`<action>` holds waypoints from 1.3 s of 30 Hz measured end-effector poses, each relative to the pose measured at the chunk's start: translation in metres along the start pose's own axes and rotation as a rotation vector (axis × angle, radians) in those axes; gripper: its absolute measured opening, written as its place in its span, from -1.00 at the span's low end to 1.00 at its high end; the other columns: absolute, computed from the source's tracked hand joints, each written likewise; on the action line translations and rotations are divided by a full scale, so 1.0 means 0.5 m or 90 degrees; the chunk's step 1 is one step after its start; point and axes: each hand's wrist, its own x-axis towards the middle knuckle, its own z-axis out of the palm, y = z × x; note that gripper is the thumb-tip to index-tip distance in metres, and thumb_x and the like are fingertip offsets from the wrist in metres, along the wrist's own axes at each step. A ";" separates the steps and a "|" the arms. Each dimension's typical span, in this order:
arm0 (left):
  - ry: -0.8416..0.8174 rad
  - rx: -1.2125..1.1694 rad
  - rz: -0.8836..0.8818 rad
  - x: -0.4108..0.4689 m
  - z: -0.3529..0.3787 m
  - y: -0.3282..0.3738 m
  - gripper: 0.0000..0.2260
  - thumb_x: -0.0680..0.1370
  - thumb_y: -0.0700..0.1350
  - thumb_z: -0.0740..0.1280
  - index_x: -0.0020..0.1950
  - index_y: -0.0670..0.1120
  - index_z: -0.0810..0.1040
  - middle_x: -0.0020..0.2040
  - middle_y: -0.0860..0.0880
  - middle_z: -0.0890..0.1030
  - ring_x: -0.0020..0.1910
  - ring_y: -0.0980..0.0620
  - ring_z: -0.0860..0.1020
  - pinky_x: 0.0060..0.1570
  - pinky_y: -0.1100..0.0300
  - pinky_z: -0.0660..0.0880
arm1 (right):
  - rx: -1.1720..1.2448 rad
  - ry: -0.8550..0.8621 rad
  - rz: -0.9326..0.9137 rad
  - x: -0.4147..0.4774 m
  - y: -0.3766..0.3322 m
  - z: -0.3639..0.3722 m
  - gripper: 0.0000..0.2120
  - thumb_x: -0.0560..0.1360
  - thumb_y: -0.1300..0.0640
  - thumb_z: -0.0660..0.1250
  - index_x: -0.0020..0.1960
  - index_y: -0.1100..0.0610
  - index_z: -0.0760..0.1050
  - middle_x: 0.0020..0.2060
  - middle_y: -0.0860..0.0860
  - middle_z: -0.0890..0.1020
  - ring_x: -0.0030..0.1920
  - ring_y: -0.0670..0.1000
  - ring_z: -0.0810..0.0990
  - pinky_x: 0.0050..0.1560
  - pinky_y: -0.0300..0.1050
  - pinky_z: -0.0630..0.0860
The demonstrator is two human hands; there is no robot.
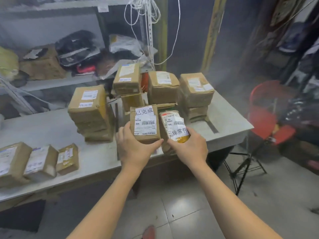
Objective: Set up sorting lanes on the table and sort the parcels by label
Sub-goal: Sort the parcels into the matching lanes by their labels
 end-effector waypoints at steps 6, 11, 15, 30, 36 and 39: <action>-0.028 -0.025 0.018 -0.006 0.163 0.096 -0.04 0.12 0.25 0.63 0.40 -0.10 0.38 0.19 -0.01 0.48 0.20 0.05 0.39 0.20 0.13 0.44 | -0.002 0.039 0.034 0.108 0.099 -0.106 -0.51 0.22 -0.23 0.50 0.10 -0.10 0.54 -0.13 -0.14 0.61 -0.13 -0.05 0.55 -0.20 -0.12 0.51; -0.052 -0.023 -0.035 0.004 0.309 0.097 -0.05 0.11 0.28 0.61 0.38 -0.05 0.37 0.17 0.01 0.47 0.19 0.04 0.38 0.17 0.05 0.49 | -0.027 0.045 0.053 0.221 0.170 -0.145 -0.55 0.23 -0.20 0.50 0.08 -0.11 0.54 -0.15 -0.18 0.62 -0.16 -0.08 0.54 -0.35 -0.22 0.33; -0.075 -0.010 -0.092 0.014 0.412 0.068 -0.04 0.12 0.26 0.62 0.41 -0.05 0.35 0.23 0.00 0.46 0.24 0.02 0.38 0.22 0.01 0.48 | -0.051 0.019 0.069 0.308 0.222 -0.144 -0.61 0.22 -0.17 0.50 -0.01 -0.12 0.53 -0.19 -0.17 0.63 -0.21 -0.14 0.56 -0.38 -0.22 0.38; -0.104 0.099 -0.236 0.027 0.589 -0.019 -0.16 0.14 0.16 0.63 0.34 -0.02 0.41 0.17 0.03 0.50 0.19 0.01 0.41 0.12 0.14 0.38 | -0.101 -0.160 0.105 0.505 0.401 -0.023 -0.58 0.22 -0.16 0.49 -0.01 -0.02 0.50 -0.19 -0.07 0.60 -0.17 0.03 0.56 -0.31 -0.14 0.41; -0.105 0.123 -0.303 0.020 0.631 -0.053 -0.19 0.14 0.15 0.63 0.31 -0.03 0.43 0.13 0.02 0.53 0.16 -0.01 0.45 0.14 0.06 0.45 | -0.095 -0.182 0.088 0.532 0.424 0.014 -0.55 0.25 -0.12 0.52 0.03 0.01 0.44 -0.18 -0.06 0.54 -0.21 0.01 0.49 -0.29 -0.12 0.43; -0.119 0.134 -0.336 0.013 0.643 -0.058 -0.14 0.14 0.20 0.61 0.35 -0.06 0.40 0.16 -0.01 0.52 0.21 -0.05 0.44 0.17 0.01 0.47 | -0.090 -0.189 0.086 0.536 0.434 0.025 -0.53 0.25 -0.11 0.52 0.04 0.04 0.44 -0.14 -0.03 0.57 -0.21 0.02 0.47 -0.32 -0.14 0.32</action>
